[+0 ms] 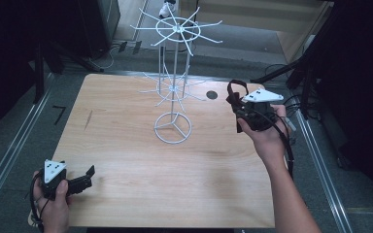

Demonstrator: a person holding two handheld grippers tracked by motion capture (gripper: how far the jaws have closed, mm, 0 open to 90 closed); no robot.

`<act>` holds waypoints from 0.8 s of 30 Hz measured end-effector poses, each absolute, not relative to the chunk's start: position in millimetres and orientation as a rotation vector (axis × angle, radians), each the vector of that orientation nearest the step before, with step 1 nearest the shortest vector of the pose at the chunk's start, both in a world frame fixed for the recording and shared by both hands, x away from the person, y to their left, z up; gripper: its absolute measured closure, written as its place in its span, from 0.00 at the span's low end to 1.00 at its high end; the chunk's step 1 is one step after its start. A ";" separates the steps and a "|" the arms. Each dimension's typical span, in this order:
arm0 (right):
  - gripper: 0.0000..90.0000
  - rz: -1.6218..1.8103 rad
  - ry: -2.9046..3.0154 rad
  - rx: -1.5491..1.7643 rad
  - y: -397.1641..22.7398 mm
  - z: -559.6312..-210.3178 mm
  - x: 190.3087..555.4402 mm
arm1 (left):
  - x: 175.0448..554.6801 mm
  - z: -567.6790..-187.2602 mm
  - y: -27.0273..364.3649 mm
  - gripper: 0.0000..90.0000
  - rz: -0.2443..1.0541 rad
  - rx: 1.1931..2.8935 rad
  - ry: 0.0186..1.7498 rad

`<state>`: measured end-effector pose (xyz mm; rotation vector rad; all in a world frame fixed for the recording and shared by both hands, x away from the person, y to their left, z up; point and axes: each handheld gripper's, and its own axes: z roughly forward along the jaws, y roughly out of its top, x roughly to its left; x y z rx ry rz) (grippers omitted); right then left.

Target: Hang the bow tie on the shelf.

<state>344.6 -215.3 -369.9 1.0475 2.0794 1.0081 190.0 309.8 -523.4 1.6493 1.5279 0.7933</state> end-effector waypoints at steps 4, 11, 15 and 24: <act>0.82 1.029 2.057 1.011 -210.7 -365.9 342.4 | 190.1 -523.5 309.7 0.00 0.792 1.650 1.528; 0.82 1.059 2.038 0.980 -202.1 -361.5 338.4 | 190.1 -523.4 309.9 0.00 0.793 1.650 1.529; 0.82 1.073 2.032 0.959 -195.8 -358.6 336.4 | 190.1 -523.4 310.1 0.00 0.792 1.651 1.529; 0.82 1.099 2.034 0.914 -182.5 -356.3 329.5 | 190.1 -523.3 310.4 0.00 0.791 1.650 1.530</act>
